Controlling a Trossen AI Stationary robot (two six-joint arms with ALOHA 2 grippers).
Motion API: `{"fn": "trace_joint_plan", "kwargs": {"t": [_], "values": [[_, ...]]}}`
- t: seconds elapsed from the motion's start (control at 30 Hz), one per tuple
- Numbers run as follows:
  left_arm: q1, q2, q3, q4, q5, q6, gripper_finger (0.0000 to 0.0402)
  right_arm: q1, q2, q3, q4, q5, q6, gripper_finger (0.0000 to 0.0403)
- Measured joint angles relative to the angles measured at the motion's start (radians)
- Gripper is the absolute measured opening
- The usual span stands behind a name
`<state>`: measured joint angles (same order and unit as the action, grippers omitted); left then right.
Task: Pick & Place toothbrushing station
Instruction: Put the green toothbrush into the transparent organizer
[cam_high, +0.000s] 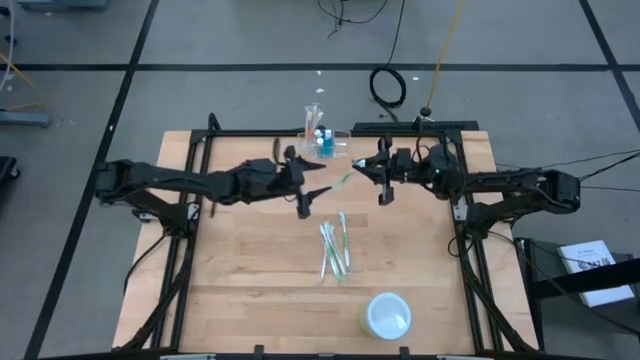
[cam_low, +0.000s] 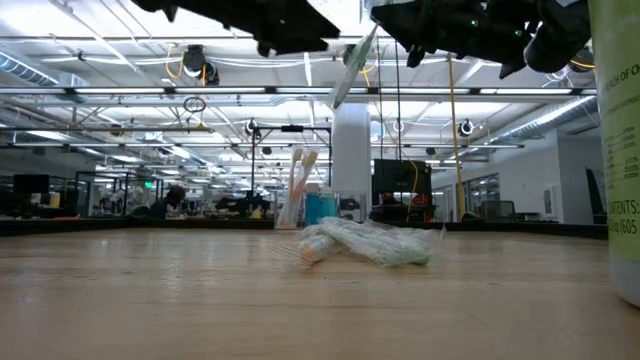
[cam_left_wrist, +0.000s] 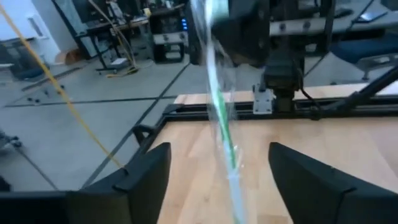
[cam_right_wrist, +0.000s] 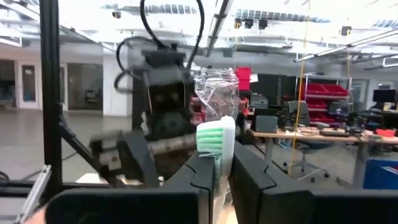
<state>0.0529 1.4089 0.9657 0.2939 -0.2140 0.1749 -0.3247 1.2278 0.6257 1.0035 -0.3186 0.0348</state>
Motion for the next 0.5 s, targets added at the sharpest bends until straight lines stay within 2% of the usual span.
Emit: {"fn": "trace_joint_plan", "kwargs": {"t": [0.23,0.37,0.5], "values": [[-0.024,-0.138,0.0,-0.189,-0.057,-0.086,0.0306,-0.1,0.001,0.188,-0.285,0.03,-0.119,0.0019],[-0.029,-0.15,0.0,-0.277,-0.06,-0.13,0.0305,-0.174,0.039,0.322,-0.461,0.101,-0.187,0.0019],[-0.029,-0.139,-0.001,-0.328,-0.059,-0.135,0.0299,-0.25,0.121,0.401,-0.524,0.138,-0.176,0.0019]]}}
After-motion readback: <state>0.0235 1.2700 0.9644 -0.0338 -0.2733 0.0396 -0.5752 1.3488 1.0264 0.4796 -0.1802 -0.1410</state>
